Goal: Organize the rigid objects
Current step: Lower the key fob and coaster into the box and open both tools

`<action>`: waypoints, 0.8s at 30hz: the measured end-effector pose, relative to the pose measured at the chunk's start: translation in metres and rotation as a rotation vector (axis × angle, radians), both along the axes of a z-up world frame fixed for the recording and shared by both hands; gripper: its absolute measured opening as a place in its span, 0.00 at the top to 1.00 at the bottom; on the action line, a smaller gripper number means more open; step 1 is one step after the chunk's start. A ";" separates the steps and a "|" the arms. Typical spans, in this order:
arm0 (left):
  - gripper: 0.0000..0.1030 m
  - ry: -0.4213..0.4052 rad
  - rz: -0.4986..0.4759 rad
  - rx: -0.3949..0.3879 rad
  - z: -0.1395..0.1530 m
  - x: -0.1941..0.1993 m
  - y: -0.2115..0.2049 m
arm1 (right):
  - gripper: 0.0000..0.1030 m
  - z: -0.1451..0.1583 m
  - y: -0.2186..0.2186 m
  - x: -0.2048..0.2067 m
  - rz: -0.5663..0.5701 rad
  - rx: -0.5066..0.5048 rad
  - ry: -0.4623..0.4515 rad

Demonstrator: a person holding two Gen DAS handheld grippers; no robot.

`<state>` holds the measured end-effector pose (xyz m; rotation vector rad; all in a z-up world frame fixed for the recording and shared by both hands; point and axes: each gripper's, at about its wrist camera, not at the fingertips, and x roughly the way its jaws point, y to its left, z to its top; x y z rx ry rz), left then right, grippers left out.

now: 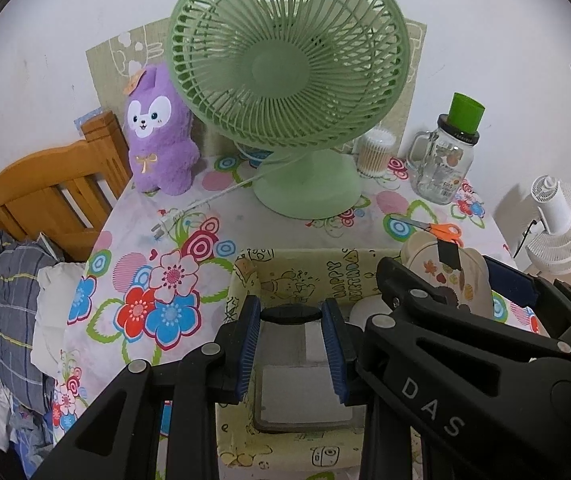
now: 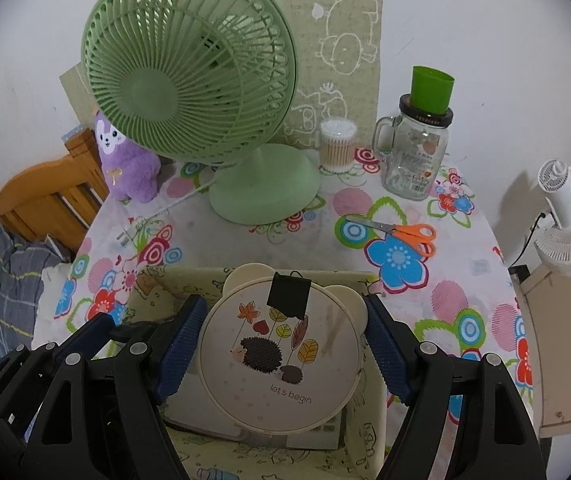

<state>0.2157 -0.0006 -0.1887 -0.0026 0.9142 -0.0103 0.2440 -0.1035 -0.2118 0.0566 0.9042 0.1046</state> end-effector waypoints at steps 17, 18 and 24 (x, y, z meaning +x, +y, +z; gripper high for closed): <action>0.57 0.054 0.016 0.030 -0.021 0.016 -0.004 | 0.22 -0.020 0.006 0.014 0.025 -0.007 0.052; 0.55 0.061 0.017 0.029 -0.023 0.017 -0.004 | 0.22 -0.021 0.006 0.014 0.022 -0.009 0.055; 0.40 0.080 0.017 0.028 -0.027 0.017 -0.002 | 0.22 -0.026 0.005 0.016 0.018 -0.014 0.080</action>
